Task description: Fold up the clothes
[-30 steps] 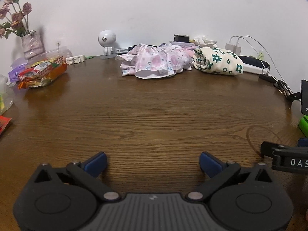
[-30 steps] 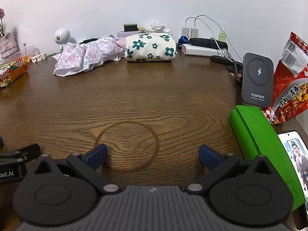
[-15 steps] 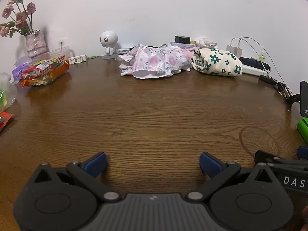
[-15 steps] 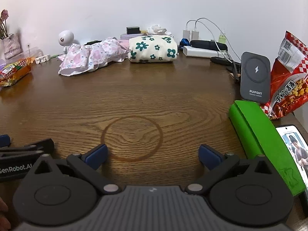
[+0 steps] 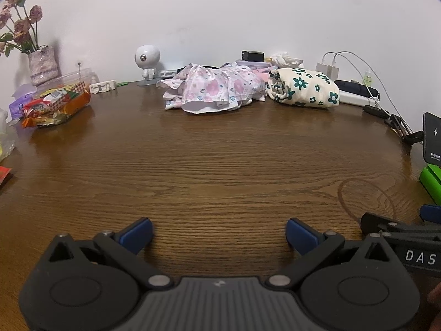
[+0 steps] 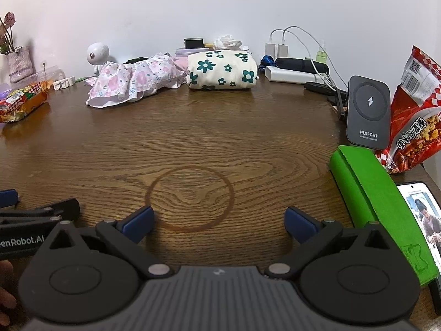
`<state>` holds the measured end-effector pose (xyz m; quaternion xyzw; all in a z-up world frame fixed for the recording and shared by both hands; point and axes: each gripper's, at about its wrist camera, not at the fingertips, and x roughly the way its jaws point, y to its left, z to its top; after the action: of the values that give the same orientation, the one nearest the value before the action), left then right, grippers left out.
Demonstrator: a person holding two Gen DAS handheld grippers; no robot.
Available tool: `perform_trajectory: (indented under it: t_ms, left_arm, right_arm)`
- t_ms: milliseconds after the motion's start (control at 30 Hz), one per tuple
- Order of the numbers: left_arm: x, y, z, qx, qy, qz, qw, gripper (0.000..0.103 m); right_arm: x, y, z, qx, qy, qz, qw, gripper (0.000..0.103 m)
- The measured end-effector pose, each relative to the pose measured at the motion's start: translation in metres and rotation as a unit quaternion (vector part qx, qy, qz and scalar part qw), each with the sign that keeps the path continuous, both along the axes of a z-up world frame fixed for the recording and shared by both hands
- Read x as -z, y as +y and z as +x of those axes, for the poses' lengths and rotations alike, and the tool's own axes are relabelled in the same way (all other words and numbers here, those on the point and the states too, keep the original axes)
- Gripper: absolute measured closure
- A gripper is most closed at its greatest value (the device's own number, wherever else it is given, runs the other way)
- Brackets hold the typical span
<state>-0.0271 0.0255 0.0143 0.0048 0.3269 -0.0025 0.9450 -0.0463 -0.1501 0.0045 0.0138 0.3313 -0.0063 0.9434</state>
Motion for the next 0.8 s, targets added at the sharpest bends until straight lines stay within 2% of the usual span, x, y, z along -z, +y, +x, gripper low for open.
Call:
perform_trajectory:
  t_ms: [800]
  left_arm:
    - [-0.0002,-0.0012,-0.0002,-0.003,0.001,0.001,1.0,0.0]
  right_arm:
    - [-0.0003,-0.0001,0.0002,-0.009,0.0,0.002,1.0,0.001]
